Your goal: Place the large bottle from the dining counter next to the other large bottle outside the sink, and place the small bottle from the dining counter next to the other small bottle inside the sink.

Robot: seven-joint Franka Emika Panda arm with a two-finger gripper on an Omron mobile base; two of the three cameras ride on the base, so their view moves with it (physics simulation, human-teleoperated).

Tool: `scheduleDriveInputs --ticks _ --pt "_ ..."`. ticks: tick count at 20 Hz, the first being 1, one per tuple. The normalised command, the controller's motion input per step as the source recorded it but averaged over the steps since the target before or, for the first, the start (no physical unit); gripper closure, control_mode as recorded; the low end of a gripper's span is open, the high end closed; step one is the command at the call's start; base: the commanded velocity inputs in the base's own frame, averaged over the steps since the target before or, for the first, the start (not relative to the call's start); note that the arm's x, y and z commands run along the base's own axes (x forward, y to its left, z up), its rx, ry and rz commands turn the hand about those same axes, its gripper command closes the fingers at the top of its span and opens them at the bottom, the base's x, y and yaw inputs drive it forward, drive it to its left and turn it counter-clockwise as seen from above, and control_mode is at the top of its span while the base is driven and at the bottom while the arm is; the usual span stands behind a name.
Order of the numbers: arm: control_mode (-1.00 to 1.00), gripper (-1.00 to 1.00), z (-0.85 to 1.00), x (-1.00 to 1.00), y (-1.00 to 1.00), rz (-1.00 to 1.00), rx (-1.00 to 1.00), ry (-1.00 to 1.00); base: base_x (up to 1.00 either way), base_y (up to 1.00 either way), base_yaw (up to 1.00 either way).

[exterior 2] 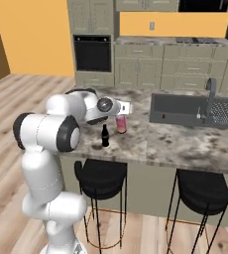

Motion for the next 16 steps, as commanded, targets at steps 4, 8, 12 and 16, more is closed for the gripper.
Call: scheduleDriveInputs --ticks 4,8,12,16 --pt "1.0 1.0 0.0 0.0 0.0 0.0 0.0 0.0 -0.67 -0.15 0.0" --pt "1.0 1.0 0.0 0.0 0.0 0.0 0.0 0.0 -0.1 -0.52 0.0" --pt "1.0 1.0 0.0 0.0 0.0 0.0 0.0 0.0 -0.06 -0.61 0.0" --pt "1.0 1.0 0.0 0.0 0.0 0.0 0.0 0.0 -0.42 -0.31 0.0"
